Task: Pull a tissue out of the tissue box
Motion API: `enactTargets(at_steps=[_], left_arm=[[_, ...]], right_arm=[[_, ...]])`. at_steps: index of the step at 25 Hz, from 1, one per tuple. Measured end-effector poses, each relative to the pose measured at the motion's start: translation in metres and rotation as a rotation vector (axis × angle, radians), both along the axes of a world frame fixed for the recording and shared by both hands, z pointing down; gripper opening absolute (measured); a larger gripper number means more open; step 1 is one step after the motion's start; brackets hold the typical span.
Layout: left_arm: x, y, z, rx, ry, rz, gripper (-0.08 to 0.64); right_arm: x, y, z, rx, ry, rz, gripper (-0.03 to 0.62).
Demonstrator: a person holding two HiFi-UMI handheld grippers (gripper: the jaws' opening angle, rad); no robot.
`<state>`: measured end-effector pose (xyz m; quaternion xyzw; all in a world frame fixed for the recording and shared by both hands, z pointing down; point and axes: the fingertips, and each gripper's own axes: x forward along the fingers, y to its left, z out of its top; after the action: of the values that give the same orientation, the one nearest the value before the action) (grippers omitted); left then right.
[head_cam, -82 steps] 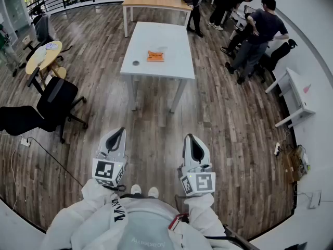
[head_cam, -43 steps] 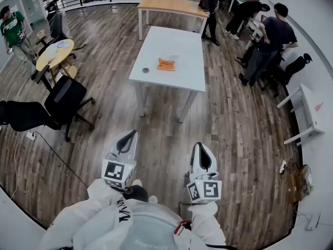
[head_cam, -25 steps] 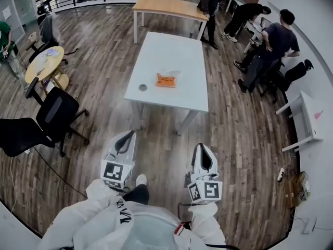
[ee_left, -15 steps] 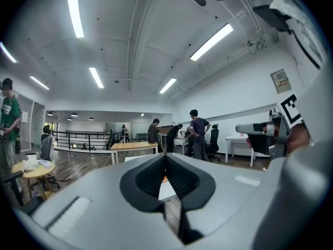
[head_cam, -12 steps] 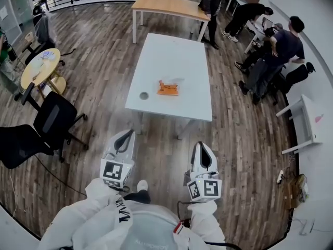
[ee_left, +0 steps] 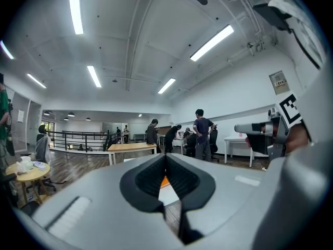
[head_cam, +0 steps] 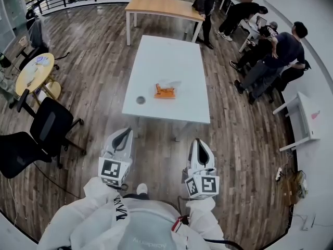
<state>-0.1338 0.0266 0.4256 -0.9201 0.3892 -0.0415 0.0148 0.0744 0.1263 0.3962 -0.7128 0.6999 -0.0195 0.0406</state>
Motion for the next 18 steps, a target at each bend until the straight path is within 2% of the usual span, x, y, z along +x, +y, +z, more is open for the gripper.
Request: enactTargets(at_steps=[18], left_arm=[[0.010, -0.020, -0.004, 0.018, 0.002, -0.010, 0.000]], right_arm=[[0.014, -0.023, 0.002, 0.001, -0.004, 0.000, 0.000]])
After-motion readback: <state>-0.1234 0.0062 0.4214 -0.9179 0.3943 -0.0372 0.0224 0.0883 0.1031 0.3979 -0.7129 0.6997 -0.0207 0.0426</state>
